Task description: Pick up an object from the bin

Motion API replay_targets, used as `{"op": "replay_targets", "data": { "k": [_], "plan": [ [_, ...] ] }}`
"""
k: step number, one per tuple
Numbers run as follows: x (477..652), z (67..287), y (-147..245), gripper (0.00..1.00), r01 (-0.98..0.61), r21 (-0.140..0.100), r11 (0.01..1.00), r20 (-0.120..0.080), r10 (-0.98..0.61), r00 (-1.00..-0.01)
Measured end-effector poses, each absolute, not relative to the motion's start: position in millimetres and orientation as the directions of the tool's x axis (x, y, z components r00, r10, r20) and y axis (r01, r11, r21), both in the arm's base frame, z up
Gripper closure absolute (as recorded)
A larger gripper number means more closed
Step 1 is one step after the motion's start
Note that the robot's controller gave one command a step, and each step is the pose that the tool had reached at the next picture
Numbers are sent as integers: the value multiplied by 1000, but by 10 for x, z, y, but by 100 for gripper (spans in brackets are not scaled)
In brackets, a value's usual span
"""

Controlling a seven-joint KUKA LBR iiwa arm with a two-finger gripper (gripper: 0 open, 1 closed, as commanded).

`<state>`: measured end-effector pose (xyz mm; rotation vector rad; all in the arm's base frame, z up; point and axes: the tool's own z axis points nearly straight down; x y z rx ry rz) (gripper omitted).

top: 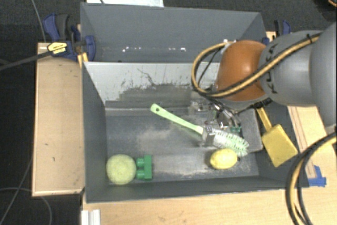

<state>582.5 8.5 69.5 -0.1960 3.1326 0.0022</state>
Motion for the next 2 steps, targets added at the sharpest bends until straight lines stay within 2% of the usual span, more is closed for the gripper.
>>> {"op": "replay_targets", "data": {
  "k": [1, 2],
  "plan": [
    [5809, 871, 186, 0, 60, 5, 998, -13, 60, -998],
    [5824, 703, -148, 0, -44, 2, 999, -4, -44, -999]
  ]
}}
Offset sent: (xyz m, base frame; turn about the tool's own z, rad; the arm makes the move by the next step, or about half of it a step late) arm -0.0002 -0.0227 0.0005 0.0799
